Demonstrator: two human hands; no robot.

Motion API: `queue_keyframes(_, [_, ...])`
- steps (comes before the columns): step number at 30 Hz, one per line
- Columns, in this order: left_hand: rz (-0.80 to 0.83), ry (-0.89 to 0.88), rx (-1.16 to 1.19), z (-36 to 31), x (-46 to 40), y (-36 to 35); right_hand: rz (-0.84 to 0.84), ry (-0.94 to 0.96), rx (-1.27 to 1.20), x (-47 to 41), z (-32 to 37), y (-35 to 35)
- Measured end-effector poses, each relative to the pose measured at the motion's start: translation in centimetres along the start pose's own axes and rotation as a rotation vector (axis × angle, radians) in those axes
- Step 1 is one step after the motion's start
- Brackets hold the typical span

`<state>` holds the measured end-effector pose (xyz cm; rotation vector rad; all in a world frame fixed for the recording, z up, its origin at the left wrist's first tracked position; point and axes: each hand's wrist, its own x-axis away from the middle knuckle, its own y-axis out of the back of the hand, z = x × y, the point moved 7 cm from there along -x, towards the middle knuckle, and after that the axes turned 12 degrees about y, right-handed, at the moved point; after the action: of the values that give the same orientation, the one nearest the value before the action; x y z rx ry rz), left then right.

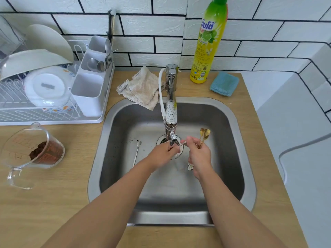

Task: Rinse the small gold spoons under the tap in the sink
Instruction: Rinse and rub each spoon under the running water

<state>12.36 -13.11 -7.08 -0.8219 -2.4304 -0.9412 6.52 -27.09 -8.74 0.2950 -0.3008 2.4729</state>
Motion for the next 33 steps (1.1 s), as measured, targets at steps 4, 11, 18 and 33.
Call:
queue_keyframes(4, [-0.017, 0.014, 0.078, 1.5, 0.2, 0.6, 0.063, -0.047, -0.045, 0.3, -0.2, -1.2])
queue_keyframes(11, [0.128, 0.073, 0.103, 5.8, 0.6, 1.7, -0.234, 0.023, -0.134, -1.2, 0.3, 2.3])
queue_keyframes(18, [0.028, -0.063, -0.006, -1.2, -0.1, -0.6, -0.08, 0.033, -0.042, -0.4, 0.0, 0.3])
queue_keyframes(33, [-0.116, 0.088, -0.084, 1.7, 0.4, 1.5, -0.314, 0.021, -0.096, -0.8, 0.3, 3.0])
